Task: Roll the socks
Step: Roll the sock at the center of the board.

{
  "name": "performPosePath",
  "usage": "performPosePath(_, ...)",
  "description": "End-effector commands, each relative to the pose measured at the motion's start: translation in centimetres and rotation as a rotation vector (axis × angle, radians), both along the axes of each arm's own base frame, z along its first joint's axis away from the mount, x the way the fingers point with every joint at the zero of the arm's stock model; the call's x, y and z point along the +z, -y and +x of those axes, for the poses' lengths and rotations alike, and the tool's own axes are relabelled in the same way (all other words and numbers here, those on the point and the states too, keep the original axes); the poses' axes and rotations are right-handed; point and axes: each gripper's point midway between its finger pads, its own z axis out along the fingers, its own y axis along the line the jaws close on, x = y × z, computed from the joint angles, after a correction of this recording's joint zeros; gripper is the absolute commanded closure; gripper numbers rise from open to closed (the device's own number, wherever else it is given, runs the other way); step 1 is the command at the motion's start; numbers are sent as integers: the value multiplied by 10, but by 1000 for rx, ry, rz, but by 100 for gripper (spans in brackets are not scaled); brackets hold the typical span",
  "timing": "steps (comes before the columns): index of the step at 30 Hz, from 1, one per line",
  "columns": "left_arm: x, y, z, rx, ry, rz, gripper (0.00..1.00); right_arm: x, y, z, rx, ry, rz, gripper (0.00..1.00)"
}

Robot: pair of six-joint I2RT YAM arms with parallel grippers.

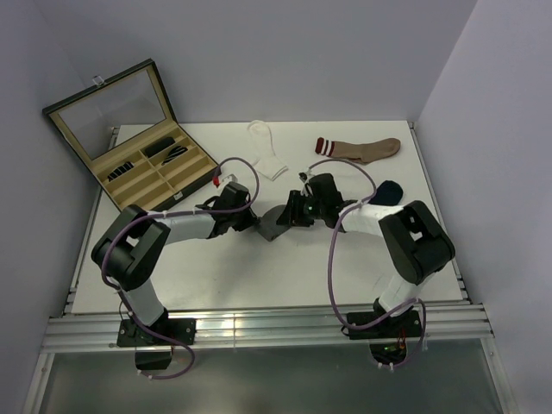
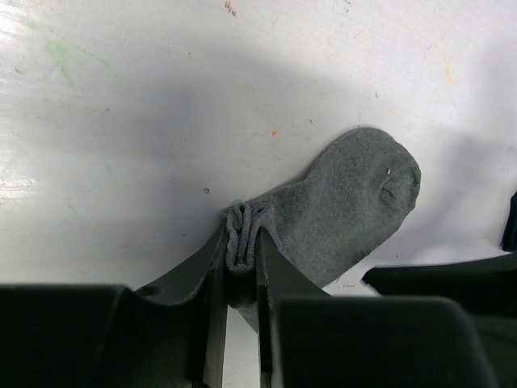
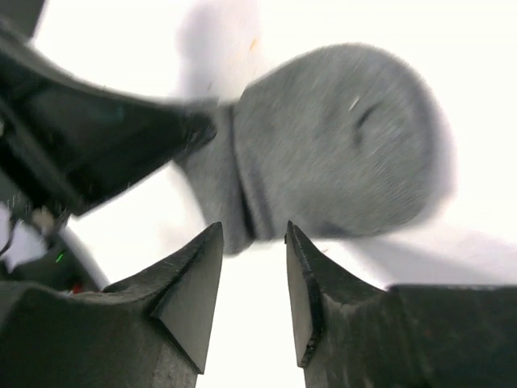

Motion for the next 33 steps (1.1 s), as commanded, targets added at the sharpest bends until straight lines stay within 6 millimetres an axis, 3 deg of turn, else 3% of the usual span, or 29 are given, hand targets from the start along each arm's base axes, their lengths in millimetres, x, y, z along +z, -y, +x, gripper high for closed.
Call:
performPosePath(1, 5, -7, 2, -7, 23, 61, 100, 6, 15, 26, -59, 77, -133, 58)
performPosePath(13, 10, -12, -6, -45, 48, 94, 100, -32, 15, 77, -93, 66, -282, 61)
performPosePath(17, 8, -11, -8, -56, 47, 101, 100, -23, 12, 85, -67, 96, -294, 62)
performPosePath(19, 9, -10, -6, -49, 50, 102, 100, -5, 10, 86, -62, 144, -270, 61)
performPosePath(21, 7, -10, -4, -41, 45, 103, 100, 5, 9, 80, -51, 180, -256, 61)
performPosePath(22, 7, -10, -4, -36, 40, 110, 100, 22, 5, 76, -48, 222, -241, 61)
performPosePath(24, 5, -10, -2, -25, 31, 113, 100, 26, 4, 64, -48, 240, -242, 61)
performPosePath(25, 4, -11, -3, -18, 24, 118, 100, 42, -1, 57, -48, 274, -222, 61)
performPosePath(29, 3, -12, -3, -12, 13, 128, 100, 50, -14, 26, -22, 308, -210, 61)
performPosePath(32, 2, -11, -4, -13, 5, 131, 100, 51, -21, 16, -16, 381, -265, 60)
performPosePath(33, 2, -10, -3, -14, 5, 129, 100, 51, -34, 6, 20, 405, -266, 59)
